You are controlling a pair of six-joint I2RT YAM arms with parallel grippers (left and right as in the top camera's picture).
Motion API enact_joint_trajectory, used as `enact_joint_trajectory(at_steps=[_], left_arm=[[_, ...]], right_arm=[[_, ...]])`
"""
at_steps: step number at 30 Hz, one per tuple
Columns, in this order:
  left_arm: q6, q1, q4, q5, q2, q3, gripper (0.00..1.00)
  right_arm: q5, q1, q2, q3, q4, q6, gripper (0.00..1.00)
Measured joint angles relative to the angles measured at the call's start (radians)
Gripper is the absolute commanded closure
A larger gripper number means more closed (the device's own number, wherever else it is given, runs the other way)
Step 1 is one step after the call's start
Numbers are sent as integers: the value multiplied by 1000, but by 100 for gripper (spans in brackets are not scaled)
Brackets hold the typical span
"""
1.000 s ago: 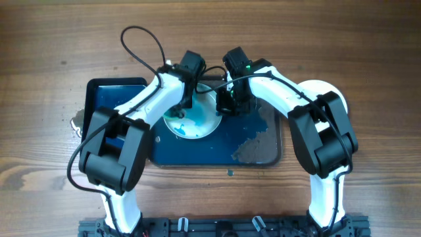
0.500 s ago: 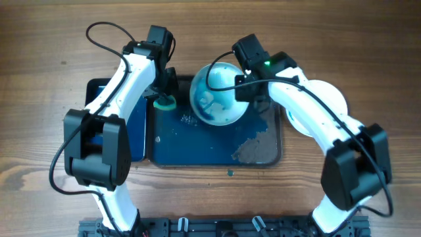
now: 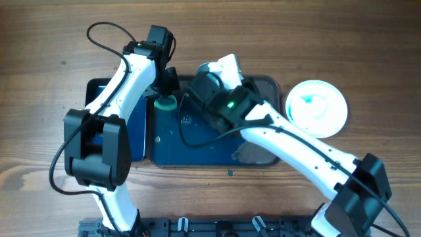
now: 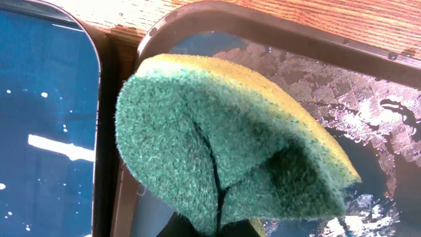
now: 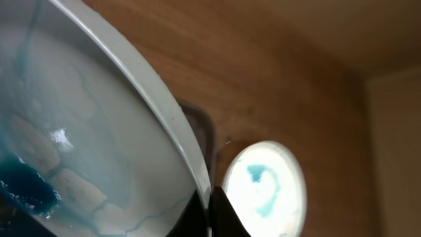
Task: Clean dirty plates on tray and stack at the side
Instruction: 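Lift the third plate with the right gripper and carry it right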
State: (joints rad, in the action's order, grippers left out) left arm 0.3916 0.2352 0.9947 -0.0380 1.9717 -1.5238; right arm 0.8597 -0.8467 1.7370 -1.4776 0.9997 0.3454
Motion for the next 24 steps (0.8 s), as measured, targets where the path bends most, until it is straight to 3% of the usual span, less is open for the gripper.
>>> enact_joint_trajectory(at_steps=[15,19,24], left_arm=[[0,0,0,0,0,0,96],[0,0,-1,0,0,0,96],[0,0,-18,3,0,0,96]], right_arm=[[396,-84,0,0,0,-82,96],[211,-82,0,0,87,-63,96],[-217,51,0,0,156,22,96]])
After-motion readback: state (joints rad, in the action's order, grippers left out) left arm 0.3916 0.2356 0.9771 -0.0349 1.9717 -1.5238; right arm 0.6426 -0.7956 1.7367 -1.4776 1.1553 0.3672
